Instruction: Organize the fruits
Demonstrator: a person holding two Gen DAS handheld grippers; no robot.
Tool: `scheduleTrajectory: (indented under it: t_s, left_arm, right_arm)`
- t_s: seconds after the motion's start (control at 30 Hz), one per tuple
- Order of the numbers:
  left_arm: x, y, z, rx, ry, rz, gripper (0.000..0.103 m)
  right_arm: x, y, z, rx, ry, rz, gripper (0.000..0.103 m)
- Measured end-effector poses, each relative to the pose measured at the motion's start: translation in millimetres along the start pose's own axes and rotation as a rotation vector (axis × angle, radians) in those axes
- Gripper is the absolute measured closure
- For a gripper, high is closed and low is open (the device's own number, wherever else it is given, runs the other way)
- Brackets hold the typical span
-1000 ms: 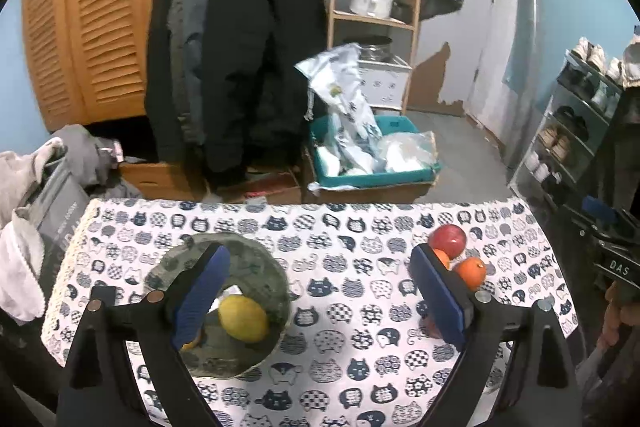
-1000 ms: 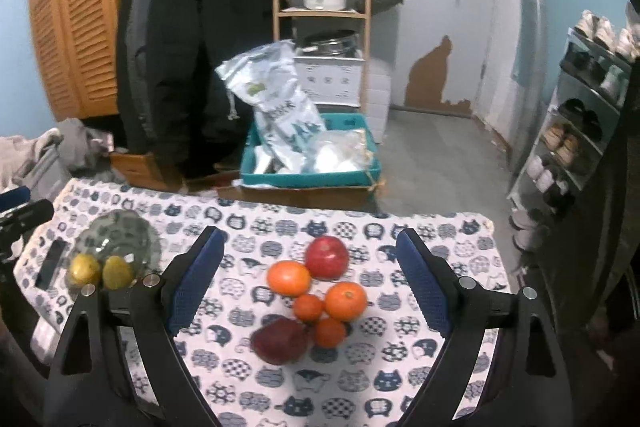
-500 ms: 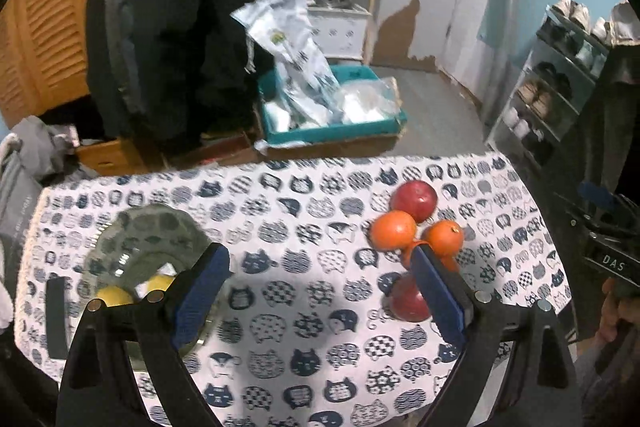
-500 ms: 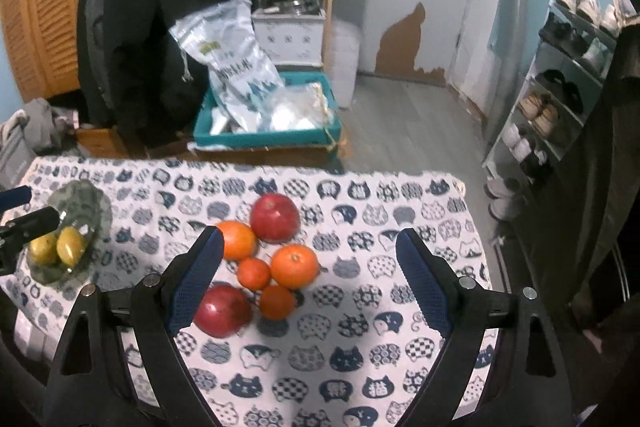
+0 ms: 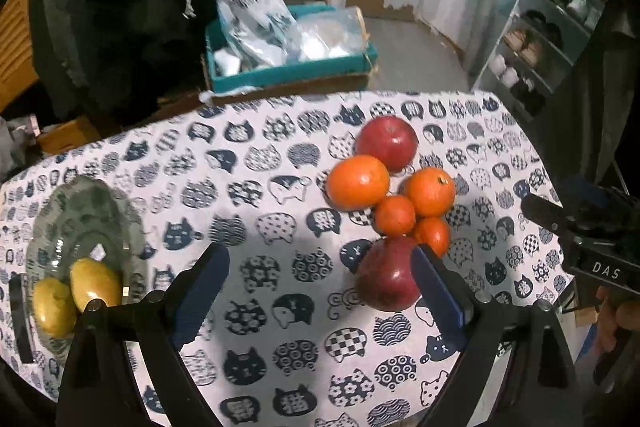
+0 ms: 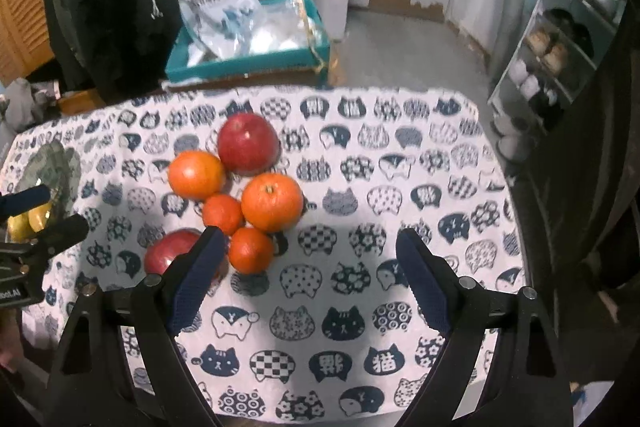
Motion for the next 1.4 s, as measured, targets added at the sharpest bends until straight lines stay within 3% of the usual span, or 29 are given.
scheduleTrajectory:
  t_s: [0.3,0.7,0.8,0.93,1.13,1.4]
  left_arm:
    - [-30.6,-47.6,-7.9,0.095,-0.07,-0.028,0.01]
    - [-63.3,-94.2,-18.7,0.187,-0.158,-0.031,0.01]
    - [-62.5,-100.0,-19.4,0.197,-0.159,-0.033,0.014]
    - [-60.7,-102.9,-20.6,0.214,-0.147,-0.104,0.03]
    - [-59.0,-100.4,-23.9,0.206,-0.16,-0.093,0.03]
    - [-23.0,-94.4,-23.2,0.204,-0.089,-0.045,0.031]
  right_arm:
    - [-15.0,-32.4,-11.7,0.084,-0.043,-0.023,0.015]
    - [-30.5,-52.6,-18.7,0.122,-0.103,-0.013,0.015]
    - [-29.9,-56.7,-18.3,0.127,-0.111,0.008,0.015]
    - [-26.6,-62.5,-16.7,0.135,-0.106,0.028,0.015]
    - [-13.1,-71.4,-12.5,0.142,-0.091,0.085,0.016]
    - [14.1,-96.0,-11.9,0.187,-0.04,0.148,0.021]
Point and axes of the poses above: each gripper's, at about its wrist camera, not at the fingertips, and y roughly against the way its jaws point, x to its left, z to its top, the point moved 3 cm from there along -y, roughly the way its jaws point, and after that the axes turned 6 degrees about x, right-handed, at the moved point
